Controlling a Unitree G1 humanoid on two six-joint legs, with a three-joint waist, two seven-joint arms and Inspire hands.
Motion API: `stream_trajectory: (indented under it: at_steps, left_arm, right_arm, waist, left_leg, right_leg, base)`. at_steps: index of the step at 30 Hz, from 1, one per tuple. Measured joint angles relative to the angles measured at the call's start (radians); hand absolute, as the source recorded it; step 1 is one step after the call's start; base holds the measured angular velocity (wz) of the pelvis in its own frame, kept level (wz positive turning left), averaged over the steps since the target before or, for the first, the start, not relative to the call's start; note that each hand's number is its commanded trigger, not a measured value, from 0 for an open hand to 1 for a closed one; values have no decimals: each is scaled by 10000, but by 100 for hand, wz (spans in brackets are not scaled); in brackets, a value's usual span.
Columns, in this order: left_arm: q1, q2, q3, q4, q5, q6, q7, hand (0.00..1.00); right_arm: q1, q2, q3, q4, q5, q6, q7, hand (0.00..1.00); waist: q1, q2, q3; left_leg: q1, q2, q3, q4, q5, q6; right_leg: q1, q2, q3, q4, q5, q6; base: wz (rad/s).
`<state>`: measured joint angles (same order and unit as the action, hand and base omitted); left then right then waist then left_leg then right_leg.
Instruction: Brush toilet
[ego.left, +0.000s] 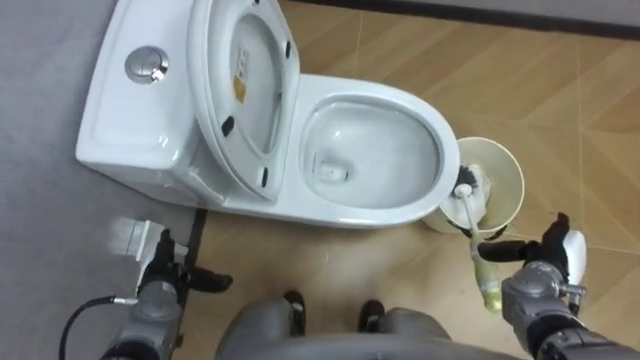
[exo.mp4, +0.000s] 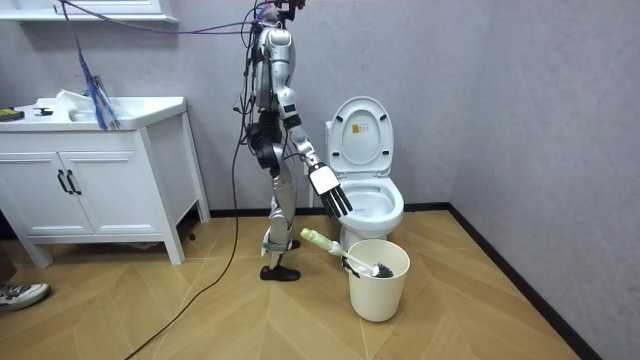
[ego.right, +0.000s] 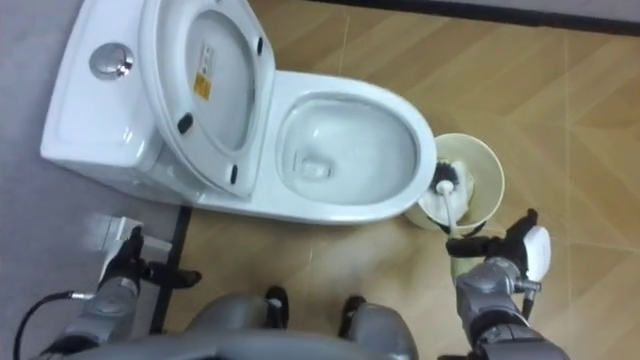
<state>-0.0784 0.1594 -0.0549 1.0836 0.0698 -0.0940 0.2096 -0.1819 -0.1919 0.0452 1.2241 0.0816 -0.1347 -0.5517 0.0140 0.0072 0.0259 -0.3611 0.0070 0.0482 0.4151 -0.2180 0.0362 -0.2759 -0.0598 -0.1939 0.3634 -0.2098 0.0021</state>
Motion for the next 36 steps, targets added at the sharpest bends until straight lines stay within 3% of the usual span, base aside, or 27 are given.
stream_trajectory:
  at_steps: [7, 12, 17, 21, 26, 32, 36]
  left_arm:
    - [-955, -269, -680, -49, -19, -5, 66, 0]
    - [-1283, -433, -1183, -264, -409, -13, 148, 0]
    - [-1665, -589, -1481, -432, -717, -19, 151, 0]
    - [-1736, -581, -1471, -608, -791, -17, 120, 0]
    - [-1881, -518, -1600, -811, -1234, 0, 20, 0]
    - [-2214, -356, -1865, -1128, -1720, 55, 14, 0]
    - [-2347, -297, -1975, -1247, -1768, 66, 57, 0]
  right_arm:
    - [-575, -41, 241, 339, -64, 33, 33, 0]
    - [-1223, -386, 293, 651, 10, 51, 195, 0]
    - [-1644, -513, 308, 641, 127, 119, 284, 0]
    - [-1711, -530, 308, 671, 385, 307, 319, 0]
    - [-1809, -898, 524, 761, 738, 719, 657, 0]
    - [-2434, -1166, 643, 872, 757, 1061, 863, 0]
    - [-2888, -1441, 743, 912, 910, 1053, 972, 0]
  waist:
    - [186, -108, 123]
    - [203, -128, 161]
    - [221, -200, 334]
    - [228, -210, 338]
    - [214, -251, 363]
    - [238, -337, 400]
    - [239, -351, 405]
  left_leg:
    - [-1202, -86, -40, 324, 208, 150]
    - [-2154, -274, -26, 666, 300, 229]
    - [-3045, -330, -57, 1069, 301, 255]
    - [-3576, -364, -152, 1407, 268, 291]
    - [-4619, -564, -136, 2179, 201, 371]
    - [-5942, -592, -168, 3097, 160, 362]
    - [-6298, -584, -237, 3367, 162, 338]
  right_leg:
    - [-1367, -247, 62, 711, -21, 16]
    - [-2530, -472, 153, 1493, -140, 90]
    - [-3428, -613, 149, 2093, -258, 60]
    - [-3907, -648, 155, 2442, -355, 55]
    - [-5055, -947, 266, 3523, -697, 77]
    - [-6369, -1082, 296, 4509, -887, -31]
    - [-6682, -1106, 226, 4781, -947, -86]
  base:
    - [2]
    - [5]
    - [6]
    - [9]
    - [9]
    - [6]
    - [7]
